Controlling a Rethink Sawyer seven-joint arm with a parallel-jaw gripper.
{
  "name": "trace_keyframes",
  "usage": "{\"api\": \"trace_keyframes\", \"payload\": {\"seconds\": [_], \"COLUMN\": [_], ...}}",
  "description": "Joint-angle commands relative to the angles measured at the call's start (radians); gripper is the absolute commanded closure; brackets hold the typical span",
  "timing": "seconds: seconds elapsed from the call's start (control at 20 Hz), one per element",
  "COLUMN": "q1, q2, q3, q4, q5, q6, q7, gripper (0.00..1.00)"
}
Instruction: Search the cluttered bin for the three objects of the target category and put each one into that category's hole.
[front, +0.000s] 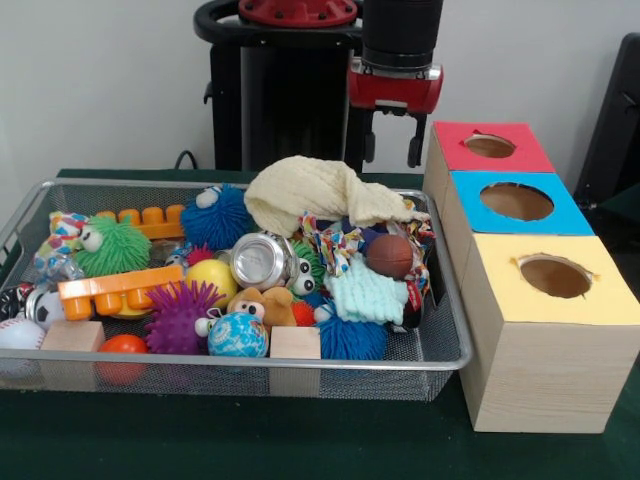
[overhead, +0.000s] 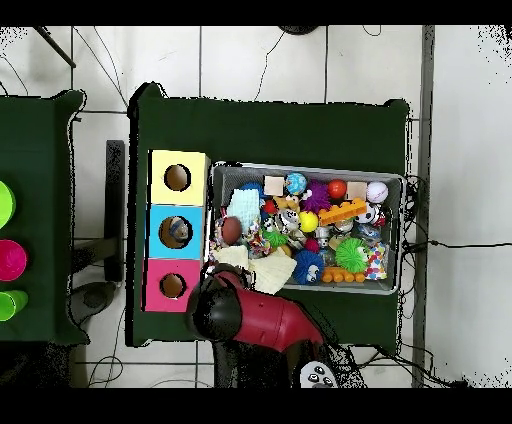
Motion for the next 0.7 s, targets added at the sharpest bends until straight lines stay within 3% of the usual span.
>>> {"api": "trace_keyframes", "payload": {"seconds": [0.05, 0.35, 0.7], "q1": [-0.001, -0.177, -0.390], "q2": [0.008, -0.105, -0.038], "q3": [0.033, 0.077, 0.173], "q4": [0.004, -0.010, -0.084], "q5": [0.030, -0.031, -0.127], "q6": [-0.060, 0.104, 0.159], "q7": [0.214, 0.034, -0.118], "gripper": [0.00, 0.00, 0.00]}}
